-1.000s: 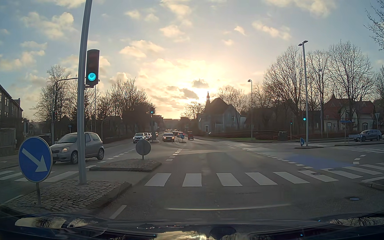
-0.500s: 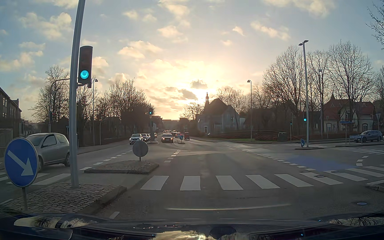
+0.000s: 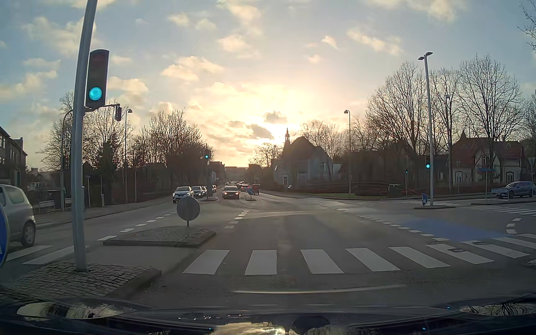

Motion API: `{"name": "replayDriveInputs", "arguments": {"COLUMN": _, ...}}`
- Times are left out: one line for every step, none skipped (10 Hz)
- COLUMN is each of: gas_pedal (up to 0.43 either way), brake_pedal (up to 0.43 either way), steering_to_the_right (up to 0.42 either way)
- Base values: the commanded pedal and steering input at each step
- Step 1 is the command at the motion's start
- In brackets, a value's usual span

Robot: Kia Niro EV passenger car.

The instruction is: Follow the waypoints while adhering to traffic rules and regulations

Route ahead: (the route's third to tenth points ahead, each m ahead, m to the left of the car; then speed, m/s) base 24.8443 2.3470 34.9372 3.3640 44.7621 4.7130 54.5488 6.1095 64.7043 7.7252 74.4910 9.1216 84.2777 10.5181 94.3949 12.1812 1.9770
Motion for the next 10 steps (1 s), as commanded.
{"name": "replayDriveInputs", "arguments": {"gas_pedal": 0.228, "brake_pedal": 0.0, "steering_to_the_right": 0.012}}
{"name": "replayDriveInputs", "arguments": {"gas_pedal": 0.228, "brake_pedal": 0.0, "steering_to_the_right": 0.009}}
{"name": "replayDriveInputs", "arguments": {"gas_pedal": 0.228, "brake_pedal": 0.0, "steering_to_the_right": 0.006}}
{"name": "replayDriveInputs", "arguments": {"gas_pedal": 0.228, "brake_pedal": 0.0, "steering_to_the_right": 0.005}}
{"name": "replayDriveInputs", "arguments": {"gas_pedal": 0.228, "brake_pedal": 0.0, "steering_to_the_right": 0.005}}
{"name": "replayDriveInputs", "arguments": {"gas_pedal": 0.228, "brake_pedal": 0.0, "steering_to_the_right": 0.005}}
{"name": "replayDriveInputs", "arguments": {"gas_pedal": 0.228, "brake_pedal": 0.0, "steering_to_the_right": 0.005}}
{"name": "replayDriveInputs", "arguments": {"gas_pedal": 0.228, "brake_pedal": 0.0, "steering_to_the_right": 0.005}}
{"name": "replayDriveInputs", "arguments": {"gas_pedal": 0.228, "brake_pedal": 0.0, "steering_to_the_right": 0.005}}
{"name": "replayDriveInputs", "arguments": {"gas_pedal": 0.24, "brake_pedal": 0.0, "steering_to_the_right": 0.004}}
